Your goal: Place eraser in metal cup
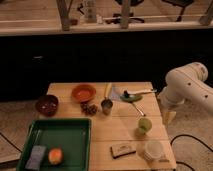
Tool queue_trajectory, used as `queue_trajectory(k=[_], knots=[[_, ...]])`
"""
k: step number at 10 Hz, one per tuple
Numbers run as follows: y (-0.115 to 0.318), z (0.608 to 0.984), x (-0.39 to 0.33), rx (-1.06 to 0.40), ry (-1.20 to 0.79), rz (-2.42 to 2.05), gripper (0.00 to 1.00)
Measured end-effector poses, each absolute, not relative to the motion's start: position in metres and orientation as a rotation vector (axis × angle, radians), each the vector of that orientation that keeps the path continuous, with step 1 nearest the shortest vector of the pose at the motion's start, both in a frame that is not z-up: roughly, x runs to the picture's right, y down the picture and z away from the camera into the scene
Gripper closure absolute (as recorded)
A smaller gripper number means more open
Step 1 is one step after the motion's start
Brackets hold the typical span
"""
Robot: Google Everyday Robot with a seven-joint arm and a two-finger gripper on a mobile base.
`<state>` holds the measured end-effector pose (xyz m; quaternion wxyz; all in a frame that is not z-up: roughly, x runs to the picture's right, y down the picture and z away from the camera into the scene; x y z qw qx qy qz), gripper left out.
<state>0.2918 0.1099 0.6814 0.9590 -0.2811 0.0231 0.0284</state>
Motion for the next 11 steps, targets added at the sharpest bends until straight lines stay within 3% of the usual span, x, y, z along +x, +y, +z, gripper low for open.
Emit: queue_trajectory(k=[11], knots=[[0.189, 0.657, 0.256, -0.590, 0.042, -0.066, 0.20]])
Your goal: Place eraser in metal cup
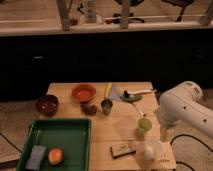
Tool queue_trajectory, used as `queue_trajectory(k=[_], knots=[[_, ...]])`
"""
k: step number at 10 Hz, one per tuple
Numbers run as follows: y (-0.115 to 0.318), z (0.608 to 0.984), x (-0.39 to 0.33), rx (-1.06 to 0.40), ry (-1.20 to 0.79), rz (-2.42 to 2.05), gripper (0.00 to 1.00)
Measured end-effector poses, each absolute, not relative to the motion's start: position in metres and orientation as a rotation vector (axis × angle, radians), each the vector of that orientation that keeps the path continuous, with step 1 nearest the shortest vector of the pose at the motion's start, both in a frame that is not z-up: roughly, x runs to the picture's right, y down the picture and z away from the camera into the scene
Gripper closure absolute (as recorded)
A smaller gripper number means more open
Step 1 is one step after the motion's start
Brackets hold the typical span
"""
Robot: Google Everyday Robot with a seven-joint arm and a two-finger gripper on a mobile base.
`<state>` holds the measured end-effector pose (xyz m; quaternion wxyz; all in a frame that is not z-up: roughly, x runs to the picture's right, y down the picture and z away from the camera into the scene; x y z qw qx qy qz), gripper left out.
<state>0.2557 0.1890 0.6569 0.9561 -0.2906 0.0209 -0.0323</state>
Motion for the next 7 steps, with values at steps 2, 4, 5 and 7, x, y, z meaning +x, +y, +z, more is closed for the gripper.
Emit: queue_trajectory(k=[2, 4, 5, 7], knots=[[0.203, 0.655, 0.243, -0.592, 0.028, -0.095, 0.20], [0.218, 0.656, 0.229, -0.593, 0.012, -0.131, 0.20], [0.227, 0.660, 0.221, -0.594, 0.001, -0.148, 0.20], [0.241, 0.663, 0.207, -0.592, -0.023, -0.167, 0.20]])
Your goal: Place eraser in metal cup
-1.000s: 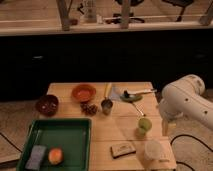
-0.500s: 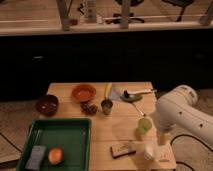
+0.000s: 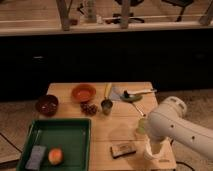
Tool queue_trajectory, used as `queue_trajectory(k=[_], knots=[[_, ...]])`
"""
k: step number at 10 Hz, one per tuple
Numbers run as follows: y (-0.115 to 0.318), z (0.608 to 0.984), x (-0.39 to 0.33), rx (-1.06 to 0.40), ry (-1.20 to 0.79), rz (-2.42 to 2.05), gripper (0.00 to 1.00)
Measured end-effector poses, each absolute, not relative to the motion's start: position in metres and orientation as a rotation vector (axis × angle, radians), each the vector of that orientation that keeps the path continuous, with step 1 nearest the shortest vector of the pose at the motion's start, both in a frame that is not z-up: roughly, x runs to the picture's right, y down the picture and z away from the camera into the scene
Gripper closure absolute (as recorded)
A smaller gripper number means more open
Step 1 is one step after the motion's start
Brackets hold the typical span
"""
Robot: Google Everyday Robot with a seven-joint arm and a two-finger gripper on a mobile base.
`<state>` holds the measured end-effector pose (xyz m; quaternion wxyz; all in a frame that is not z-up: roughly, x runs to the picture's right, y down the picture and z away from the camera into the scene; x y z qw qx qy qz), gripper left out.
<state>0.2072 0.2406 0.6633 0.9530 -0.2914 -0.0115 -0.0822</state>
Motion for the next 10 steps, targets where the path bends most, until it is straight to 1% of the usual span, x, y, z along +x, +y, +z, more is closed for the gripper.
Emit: queue_trajectory(k=[3, 10], knots=[[0.260, 0.670, 0.190, -0.591, -0.058, -0.178, 0.20], [0.285, 0.700, 0.164, -0.606, -0.123, -0.252, 0.20]])
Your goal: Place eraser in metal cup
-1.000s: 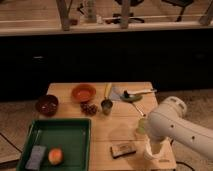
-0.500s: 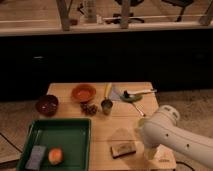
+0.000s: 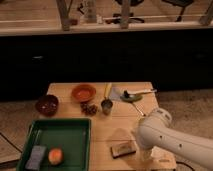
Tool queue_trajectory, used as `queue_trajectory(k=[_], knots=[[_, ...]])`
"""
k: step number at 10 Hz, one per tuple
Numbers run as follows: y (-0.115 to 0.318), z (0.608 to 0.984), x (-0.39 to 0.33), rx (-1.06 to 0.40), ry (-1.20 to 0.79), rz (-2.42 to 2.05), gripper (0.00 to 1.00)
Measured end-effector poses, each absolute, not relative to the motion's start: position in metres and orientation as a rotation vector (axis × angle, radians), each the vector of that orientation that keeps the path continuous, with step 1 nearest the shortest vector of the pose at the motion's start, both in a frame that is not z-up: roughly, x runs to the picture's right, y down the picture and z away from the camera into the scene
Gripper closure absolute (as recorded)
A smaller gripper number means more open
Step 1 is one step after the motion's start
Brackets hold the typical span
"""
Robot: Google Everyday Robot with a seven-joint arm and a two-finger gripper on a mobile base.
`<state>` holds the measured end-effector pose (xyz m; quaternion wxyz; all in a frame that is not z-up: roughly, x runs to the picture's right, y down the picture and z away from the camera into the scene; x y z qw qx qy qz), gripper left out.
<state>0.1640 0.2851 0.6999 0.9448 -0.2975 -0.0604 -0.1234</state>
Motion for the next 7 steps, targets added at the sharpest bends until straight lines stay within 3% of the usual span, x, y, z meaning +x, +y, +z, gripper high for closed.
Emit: queue_trajectory(k=[7], knots=[[0.310, 0.730, 0.139, -0.629, -0.163, -0.325, 0.20]])
